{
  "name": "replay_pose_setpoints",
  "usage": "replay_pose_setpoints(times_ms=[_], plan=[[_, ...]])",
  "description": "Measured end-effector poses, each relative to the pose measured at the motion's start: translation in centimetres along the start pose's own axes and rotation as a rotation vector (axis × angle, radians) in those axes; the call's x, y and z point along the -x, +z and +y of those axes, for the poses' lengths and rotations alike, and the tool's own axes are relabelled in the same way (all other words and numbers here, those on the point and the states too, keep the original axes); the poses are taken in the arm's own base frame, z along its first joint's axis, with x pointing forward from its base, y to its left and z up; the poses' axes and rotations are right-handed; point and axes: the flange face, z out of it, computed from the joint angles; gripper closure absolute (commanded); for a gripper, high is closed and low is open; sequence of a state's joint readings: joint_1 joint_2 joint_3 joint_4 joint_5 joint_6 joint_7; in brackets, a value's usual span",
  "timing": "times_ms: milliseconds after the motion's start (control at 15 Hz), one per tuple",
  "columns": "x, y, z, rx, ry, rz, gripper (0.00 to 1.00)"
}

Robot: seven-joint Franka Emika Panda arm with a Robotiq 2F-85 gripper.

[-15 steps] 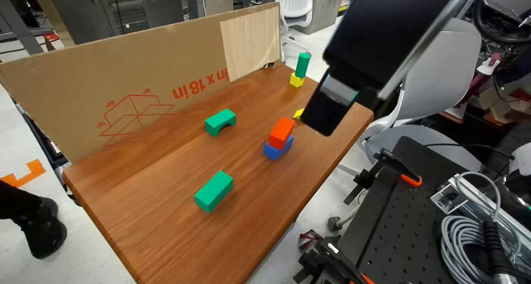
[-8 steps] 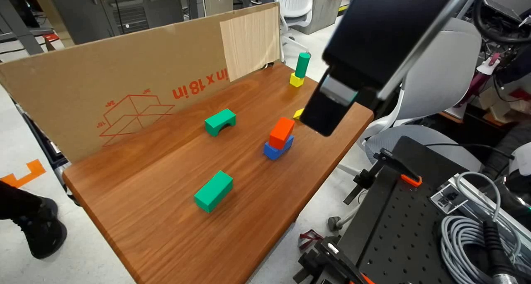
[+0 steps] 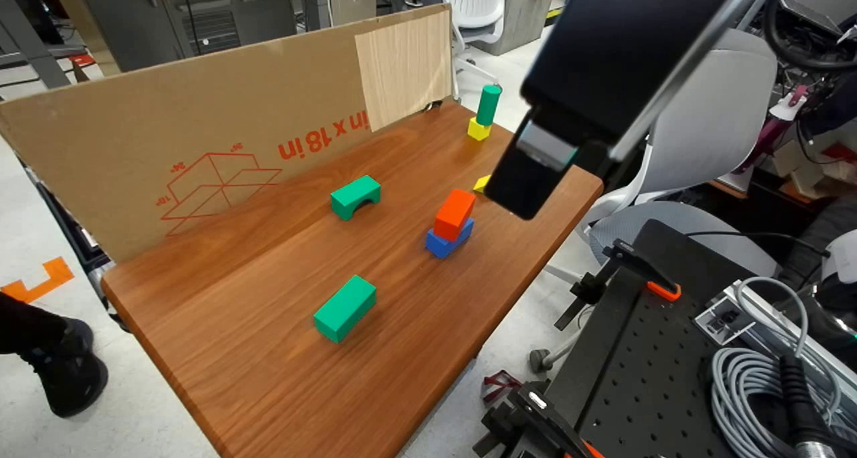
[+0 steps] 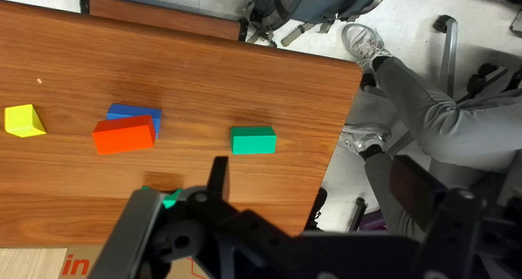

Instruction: Move the Green curved block to the right

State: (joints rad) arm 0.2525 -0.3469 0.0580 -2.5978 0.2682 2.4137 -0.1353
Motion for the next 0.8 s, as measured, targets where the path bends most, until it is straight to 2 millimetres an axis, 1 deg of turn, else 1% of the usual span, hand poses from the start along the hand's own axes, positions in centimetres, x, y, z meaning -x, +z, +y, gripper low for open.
replay_pose_setpoints(times_ms=[467, 667, 800], plan=[[0.0, 0.0, 0.2, 0.002, 0.010, 0.000, 0.00], [-0.7, 0.3, 1.1, 0.012, 0.066, 0.029, 0.00], [-1.6, 1.3, 2.0, 0.026, 0.103, 0.058, 0.00]])
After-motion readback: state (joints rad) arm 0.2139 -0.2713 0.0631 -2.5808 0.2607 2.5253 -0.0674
